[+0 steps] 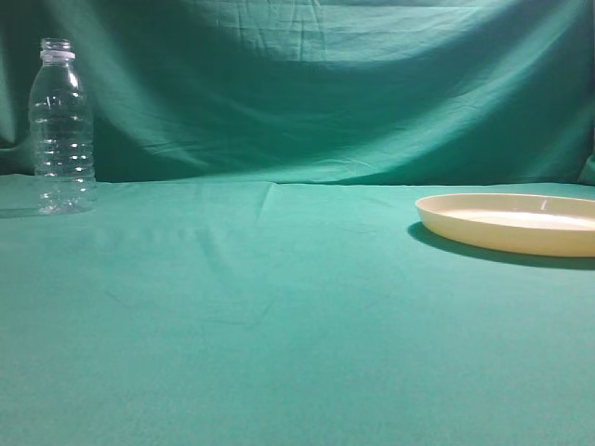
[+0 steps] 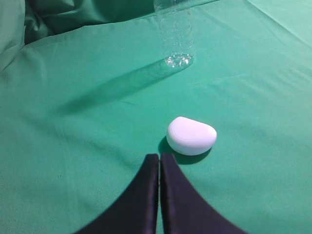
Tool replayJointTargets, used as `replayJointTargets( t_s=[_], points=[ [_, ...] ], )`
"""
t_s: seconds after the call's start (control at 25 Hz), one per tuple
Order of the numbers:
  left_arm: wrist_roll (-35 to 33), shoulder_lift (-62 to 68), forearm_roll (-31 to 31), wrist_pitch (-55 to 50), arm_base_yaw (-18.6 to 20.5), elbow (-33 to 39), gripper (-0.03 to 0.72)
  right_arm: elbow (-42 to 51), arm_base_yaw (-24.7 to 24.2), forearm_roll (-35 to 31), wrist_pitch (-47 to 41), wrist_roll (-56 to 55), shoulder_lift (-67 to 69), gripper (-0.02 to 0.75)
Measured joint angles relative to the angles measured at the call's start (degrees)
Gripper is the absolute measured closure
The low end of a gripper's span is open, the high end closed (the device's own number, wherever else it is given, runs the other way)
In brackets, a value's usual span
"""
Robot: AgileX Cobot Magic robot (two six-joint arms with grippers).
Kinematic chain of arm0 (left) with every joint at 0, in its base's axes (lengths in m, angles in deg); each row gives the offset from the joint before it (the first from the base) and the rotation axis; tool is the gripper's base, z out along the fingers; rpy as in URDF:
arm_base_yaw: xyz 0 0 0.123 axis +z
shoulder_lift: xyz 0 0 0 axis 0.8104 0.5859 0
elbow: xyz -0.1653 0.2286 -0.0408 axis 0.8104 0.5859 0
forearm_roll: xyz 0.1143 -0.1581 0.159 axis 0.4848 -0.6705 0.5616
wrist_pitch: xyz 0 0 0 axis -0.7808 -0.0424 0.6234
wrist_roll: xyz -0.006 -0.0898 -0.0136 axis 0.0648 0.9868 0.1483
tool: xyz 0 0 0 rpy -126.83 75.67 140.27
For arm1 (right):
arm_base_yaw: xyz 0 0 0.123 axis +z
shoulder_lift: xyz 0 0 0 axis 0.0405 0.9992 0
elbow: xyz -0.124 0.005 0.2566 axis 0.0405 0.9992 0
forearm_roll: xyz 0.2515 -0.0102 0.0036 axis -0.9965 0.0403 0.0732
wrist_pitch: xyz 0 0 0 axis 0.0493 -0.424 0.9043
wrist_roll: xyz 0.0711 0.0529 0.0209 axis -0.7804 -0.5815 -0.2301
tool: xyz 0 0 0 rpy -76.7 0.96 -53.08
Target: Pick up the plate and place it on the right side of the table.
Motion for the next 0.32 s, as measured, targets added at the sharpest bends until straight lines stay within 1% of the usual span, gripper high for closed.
replayJointTargets(
  t_s=[0.32],
  points=[
    [0.00,0.00,0.00,0.00,0.00,0.00,0.688,0.00,0.00,0.00,0.00,0.10,0.00,0.738]
  ],
)
